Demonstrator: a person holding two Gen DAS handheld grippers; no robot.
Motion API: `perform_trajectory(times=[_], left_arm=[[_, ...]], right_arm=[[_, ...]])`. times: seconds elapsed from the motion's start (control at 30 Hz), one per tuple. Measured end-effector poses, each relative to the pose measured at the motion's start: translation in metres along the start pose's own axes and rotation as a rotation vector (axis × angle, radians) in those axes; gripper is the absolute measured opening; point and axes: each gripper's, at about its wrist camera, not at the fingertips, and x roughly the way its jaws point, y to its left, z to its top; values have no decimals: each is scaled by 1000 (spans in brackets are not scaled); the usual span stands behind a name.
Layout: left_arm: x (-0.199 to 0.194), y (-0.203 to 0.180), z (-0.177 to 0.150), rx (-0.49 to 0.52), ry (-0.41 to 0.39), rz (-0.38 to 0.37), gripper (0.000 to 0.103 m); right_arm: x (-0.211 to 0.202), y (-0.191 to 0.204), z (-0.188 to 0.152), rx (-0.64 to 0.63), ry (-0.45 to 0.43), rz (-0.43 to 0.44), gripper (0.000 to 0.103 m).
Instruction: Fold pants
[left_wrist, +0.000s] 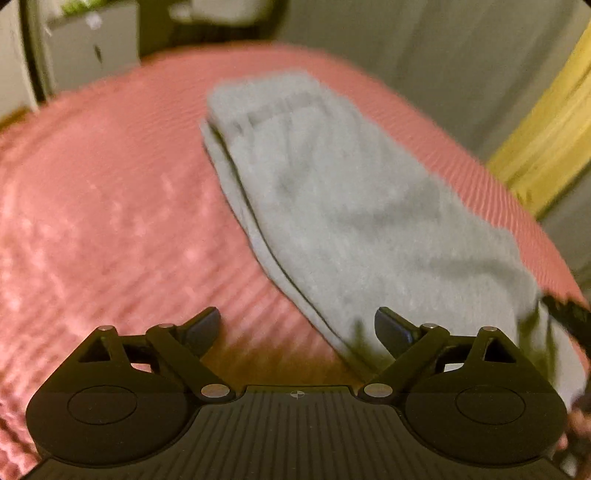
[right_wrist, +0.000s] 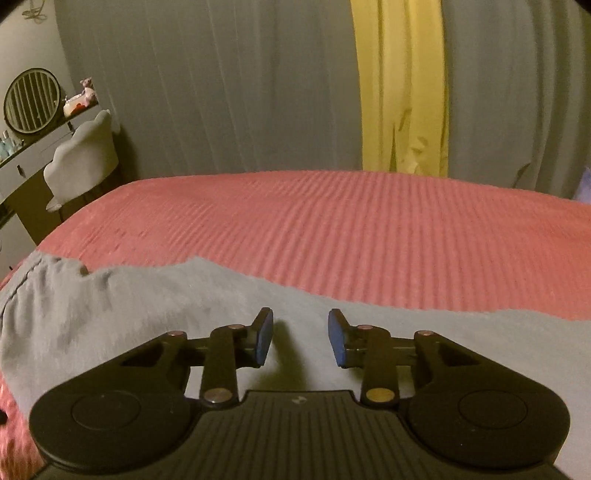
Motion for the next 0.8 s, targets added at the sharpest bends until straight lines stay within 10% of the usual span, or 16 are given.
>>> perform_trajectory(times=[0.13,0.53,0.8], left_arm=[[25,7,12,-53,143,-105,91],[27,15,7,-80,137,-154,92],[25,20,6,-97,134,-175,92]], right_arm=[[16,26,4,-27,-17,15,31],[71,41,30,-37,25,-105,31],[60,56,10,-146,80,38,31]])
